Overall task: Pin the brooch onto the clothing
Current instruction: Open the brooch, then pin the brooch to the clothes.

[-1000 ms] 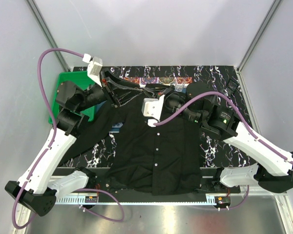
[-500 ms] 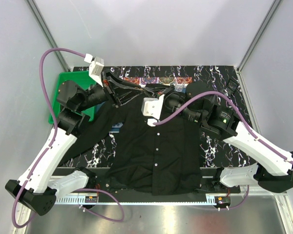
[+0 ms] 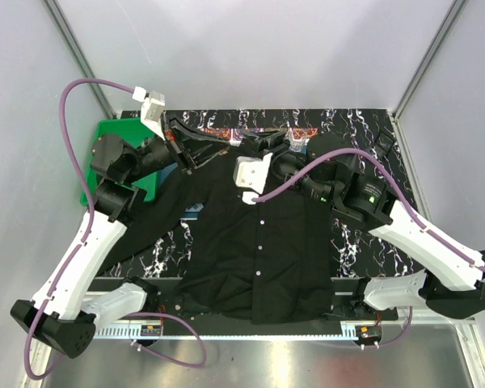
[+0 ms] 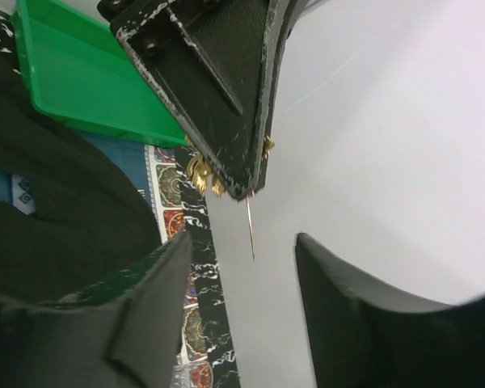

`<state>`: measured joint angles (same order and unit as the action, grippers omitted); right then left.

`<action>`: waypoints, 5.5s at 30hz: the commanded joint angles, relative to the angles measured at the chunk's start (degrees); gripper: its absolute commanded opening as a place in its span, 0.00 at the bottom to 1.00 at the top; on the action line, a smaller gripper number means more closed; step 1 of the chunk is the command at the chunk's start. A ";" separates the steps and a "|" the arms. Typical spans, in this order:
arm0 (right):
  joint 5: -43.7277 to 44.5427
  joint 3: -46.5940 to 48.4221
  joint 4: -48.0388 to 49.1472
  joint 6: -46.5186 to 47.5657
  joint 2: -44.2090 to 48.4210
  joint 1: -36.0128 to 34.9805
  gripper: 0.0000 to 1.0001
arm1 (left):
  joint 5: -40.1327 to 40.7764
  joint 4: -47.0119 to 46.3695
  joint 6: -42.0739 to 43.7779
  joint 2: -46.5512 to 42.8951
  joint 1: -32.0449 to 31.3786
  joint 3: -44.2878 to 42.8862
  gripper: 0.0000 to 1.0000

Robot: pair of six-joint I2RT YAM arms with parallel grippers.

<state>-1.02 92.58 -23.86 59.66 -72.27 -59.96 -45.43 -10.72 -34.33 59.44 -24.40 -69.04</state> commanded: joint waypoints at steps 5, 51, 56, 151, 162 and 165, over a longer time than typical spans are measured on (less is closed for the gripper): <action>6.02 -0.47 1.18 -8.13 3.01 0.20 0.84 | -1.15 -10.27 -11.20 1.82 9.37 2.94 0.00; -3.65 43.92 -27.03 -72.23 -69.58 24.46 0.48 | -7.22 -21.01 -4.79 15.71 31.70 22.72 0.00; -4.17 44.88 -26.94 -75.03 -70.29 23.58 0.45 | -7.13 -21.27 -4.61 15.62 31.70 23.50 0.00; 6.46 2.26 -19.65 -78.82 -47.26 39.49 0.48 | -7.22 -16.26 5.41 24.76 17.81 22.98 0.00; 10.77 4.54 -19.65 -78.64 -51.92 40.10 0.47 | -7.57 -16.61 5.85 24.93 17.81 23.07 0.00; 10.69 4.72 -19.21 -78.47 -52.80 40.10 0.44 | -7.48 -16.53 6.20 25.63 17.81 22.89 0.00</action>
<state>7.90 95.09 -44.38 -18.24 -123.87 -20.29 -53.25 -24.05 -29.78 83.99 -6.63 -44.18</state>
